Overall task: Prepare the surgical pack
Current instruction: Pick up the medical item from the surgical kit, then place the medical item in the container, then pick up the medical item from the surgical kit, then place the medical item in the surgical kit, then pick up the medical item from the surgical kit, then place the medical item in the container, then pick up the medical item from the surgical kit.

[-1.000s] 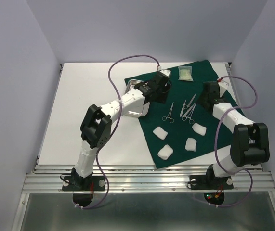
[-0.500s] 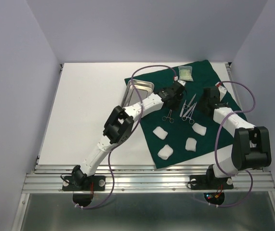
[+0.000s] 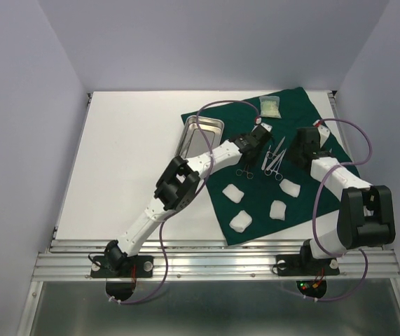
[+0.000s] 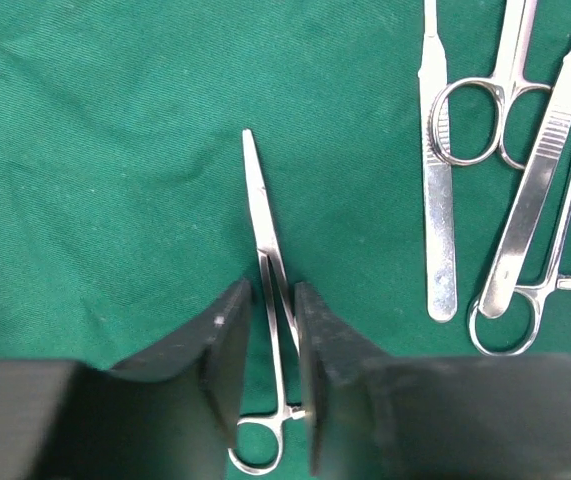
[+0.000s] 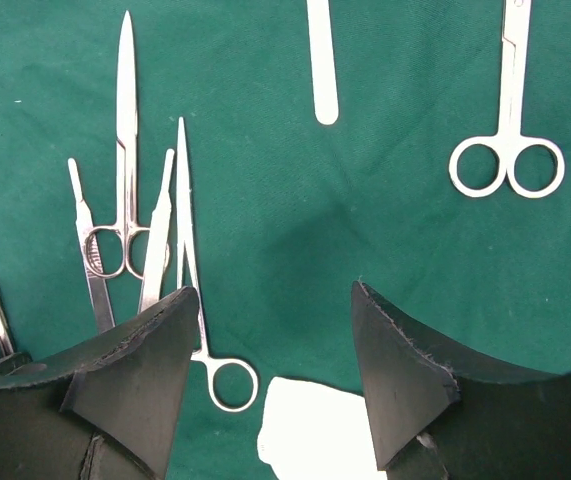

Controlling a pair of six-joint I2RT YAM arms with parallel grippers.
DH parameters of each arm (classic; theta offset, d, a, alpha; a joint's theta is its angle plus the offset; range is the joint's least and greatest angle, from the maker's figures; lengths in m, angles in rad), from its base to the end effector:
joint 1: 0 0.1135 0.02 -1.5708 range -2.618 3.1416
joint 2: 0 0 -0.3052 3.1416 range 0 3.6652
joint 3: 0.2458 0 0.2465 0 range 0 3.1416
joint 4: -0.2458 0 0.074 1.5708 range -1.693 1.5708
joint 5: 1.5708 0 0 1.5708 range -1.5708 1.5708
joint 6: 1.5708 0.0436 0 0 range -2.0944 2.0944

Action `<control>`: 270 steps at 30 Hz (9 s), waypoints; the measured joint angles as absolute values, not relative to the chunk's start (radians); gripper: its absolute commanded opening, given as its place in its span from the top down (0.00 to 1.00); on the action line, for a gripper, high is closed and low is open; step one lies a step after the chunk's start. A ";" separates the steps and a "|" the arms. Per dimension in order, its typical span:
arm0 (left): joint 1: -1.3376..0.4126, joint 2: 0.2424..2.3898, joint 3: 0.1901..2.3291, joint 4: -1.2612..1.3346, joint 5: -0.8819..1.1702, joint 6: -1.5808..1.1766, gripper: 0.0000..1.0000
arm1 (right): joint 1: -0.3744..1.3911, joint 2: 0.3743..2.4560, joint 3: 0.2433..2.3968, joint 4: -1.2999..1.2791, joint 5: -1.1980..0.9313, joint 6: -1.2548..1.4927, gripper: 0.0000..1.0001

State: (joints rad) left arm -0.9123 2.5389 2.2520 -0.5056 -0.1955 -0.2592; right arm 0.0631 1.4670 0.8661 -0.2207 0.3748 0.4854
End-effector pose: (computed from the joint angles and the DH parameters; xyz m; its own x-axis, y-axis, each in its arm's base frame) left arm 0.3737 -0.4691 0.1932 -0.5987 0.3629 -0.7141 0.5576 0.8288 -0.0462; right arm 0.2979 0.0028 0.2475 -0.5576 0.3998 -0.7275 0.5091 0.8569 0.0807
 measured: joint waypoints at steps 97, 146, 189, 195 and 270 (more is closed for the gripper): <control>-0.672 1.982 1.783 -0.409 -0.276 -0.155 0.41 | 0.096 1.688 0.921 -0.157 0.185 0.452 0.99; -0.717 2.084 1.961 -0.490 -0.176 -0.265 0.41 | 0.236 1.631 1.060 -0.172 0.331 0.503 0.27; -0.883 2.583 2.341 -0.567 -0.267 -0.238 0.94 | 0.132 1.493 0.950 -0.195 0.359 0.495 0.25; -0.884 2.566 2.330 -0.566 -0.270 -0.222 1.00 | 0.132 1.463 0.949 -0.195 0.359 0.495 0.25; -0.667 2.038 1.817 -0.461 -0.445 -0.211 0.40 | 0.132 1.684 1.003 -0.181 0.292 0.493 0.45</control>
State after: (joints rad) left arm -0.6674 2.0380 1.8168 -0.4606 -0.4454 -0.2111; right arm 0.1322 1.6840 1.0031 -0.1806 0.2916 0.4927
